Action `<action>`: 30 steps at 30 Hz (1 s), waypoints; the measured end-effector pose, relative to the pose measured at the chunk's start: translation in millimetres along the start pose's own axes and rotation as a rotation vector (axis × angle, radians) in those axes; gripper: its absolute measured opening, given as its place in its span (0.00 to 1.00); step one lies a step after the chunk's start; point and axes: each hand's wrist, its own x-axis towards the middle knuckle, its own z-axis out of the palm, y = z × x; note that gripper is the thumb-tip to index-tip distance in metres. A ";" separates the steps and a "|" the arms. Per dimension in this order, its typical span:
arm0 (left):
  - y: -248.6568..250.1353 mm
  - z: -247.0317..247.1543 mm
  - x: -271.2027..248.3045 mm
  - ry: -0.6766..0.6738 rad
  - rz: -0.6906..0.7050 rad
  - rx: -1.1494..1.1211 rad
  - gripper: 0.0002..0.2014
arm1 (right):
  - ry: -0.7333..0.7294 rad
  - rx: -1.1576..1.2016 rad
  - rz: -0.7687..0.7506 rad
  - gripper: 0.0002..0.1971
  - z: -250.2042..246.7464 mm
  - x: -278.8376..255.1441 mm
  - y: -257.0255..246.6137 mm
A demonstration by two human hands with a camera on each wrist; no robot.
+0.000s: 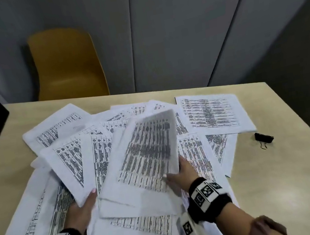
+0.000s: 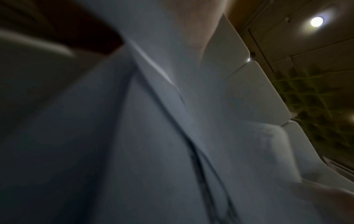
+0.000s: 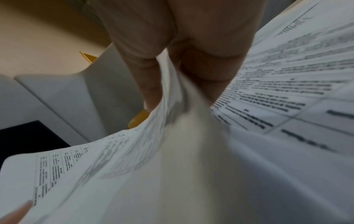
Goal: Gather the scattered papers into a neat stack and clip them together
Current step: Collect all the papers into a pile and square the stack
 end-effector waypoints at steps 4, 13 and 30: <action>-1.4 -2.4 -0.9 -0.034 0.000 0.022 0.05 | -0.026 -0.183 0.086 0.27 9.0 4.9 5.5; -4.4 -9.9 3.2 -0.107 -0.047 0.101 0.14 | -0.030 -0.149 -0.078 0.22 -4.0 23.0 11.4; -2.0 -7.3 0.1 -0.026 -0.024 0.013 0.11 | 0.285 -0.744 0.054 0.23 -139.2 139.3 19.3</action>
